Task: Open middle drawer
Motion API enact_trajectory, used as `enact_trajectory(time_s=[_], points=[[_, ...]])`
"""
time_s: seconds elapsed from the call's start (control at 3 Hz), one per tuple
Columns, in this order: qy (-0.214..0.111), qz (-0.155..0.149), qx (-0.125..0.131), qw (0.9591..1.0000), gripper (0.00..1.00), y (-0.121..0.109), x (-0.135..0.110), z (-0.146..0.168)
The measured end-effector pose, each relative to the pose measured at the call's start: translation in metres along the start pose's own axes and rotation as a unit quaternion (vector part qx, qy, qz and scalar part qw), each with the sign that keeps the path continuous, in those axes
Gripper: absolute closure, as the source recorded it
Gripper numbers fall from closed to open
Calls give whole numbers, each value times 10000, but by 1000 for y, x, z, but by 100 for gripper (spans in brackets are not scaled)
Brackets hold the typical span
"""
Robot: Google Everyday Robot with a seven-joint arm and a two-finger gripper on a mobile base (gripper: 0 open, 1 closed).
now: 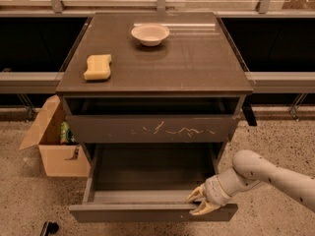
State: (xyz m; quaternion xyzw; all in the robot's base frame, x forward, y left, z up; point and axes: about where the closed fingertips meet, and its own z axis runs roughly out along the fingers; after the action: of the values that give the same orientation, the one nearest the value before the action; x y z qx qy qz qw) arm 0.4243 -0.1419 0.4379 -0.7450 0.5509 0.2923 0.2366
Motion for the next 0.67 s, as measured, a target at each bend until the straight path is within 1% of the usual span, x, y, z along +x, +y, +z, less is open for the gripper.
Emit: enact_trajectory(time_s=[0.33,0.67], points=[[0,0,0,10000,18,0,0,0],[-119,-43,-31,9999,0,-1,2,-5]])
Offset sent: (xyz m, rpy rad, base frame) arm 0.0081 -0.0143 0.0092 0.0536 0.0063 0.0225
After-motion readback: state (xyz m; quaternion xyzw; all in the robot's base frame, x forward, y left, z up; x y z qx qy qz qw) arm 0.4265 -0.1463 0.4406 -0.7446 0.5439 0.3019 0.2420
